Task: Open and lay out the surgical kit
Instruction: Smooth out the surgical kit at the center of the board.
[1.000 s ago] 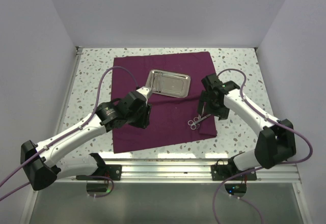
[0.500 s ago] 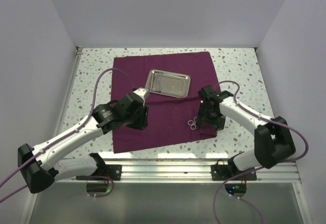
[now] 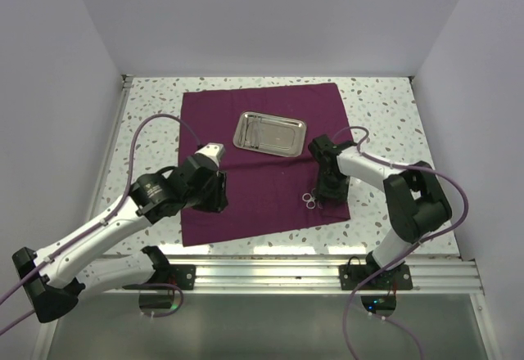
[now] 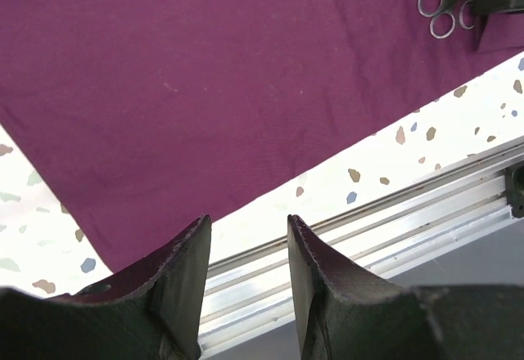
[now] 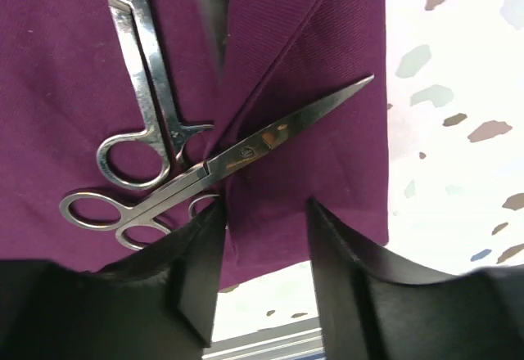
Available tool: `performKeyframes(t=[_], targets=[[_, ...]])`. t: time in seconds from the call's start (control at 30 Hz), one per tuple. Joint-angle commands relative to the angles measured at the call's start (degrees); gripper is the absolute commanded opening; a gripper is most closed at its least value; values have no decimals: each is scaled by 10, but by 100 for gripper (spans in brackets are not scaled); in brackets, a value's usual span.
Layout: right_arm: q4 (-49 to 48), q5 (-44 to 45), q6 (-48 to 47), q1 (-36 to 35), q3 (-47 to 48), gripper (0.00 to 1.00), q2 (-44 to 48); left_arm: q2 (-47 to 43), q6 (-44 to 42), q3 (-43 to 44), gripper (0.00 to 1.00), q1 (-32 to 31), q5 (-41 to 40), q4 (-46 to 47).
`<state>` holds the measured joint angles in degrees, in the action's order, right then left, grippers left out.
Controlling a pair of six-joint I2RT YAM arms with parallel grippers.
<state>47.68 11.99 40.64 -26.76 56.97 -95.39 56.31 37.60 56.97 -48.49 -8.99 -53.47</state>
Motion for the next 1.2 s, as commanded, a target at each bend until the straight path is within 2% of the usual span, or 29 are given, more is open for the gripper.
performKeyframes(t=[0.0, 0.03, 0.1, 0.17, 0.23, 0.6, 0.8, 0.97, 1.03, 1.07, 1.1, 1.13, 1.17], targets=[[21, 58, -21, -3, 10, 46, -4, -15, 21, -4, 46, 3, -19, -26], [23, 68, -25, -4, 3, 38, -1, -19, 24, -5, 46, 3, -20, -27], [26, 73, -29, -4, -4, 29, -1, -22, 29, -8, 46, 2, -20, -25], [37, 80, -31, -3, -5, 10, -1, -24, 32, -14, 46, 2, -16, -23], [59, 85, -29, -2, 5, 0, 8, -24, 31, -18, 46, 2, -12, -18], [227, 226, -19, 13, 85, 0, 108, 7, 5, -4, 45, 2, -1, 13], [218, 211, -16, 82, 24, 0, 137, 14, -10, 6, 45, 3, 3, 16], [228, 215, 3, 101, 35, 0, 135, 6, -19, 4, 45, 3, -3, 6], [243, 211, 14, 103, 37, 15, 123, 3, -20, 2, 45, 2, -3, 3], [249, 202, 20, 104, 36, 35, 121, 2, -20, 2, 45, 2, -2, 1], [255, 191, 31, 104, 30, 86, 122, 2, -21, 2, 45, 2, -1, 1], [256, 181, 36, 104, 24, 98, 128, 2, -22, 2, 45, 3, -1, 0], [255, 155, 41, 104, 17, 98, 134, 2, -23, 3, 45, 2, -1, -1]])
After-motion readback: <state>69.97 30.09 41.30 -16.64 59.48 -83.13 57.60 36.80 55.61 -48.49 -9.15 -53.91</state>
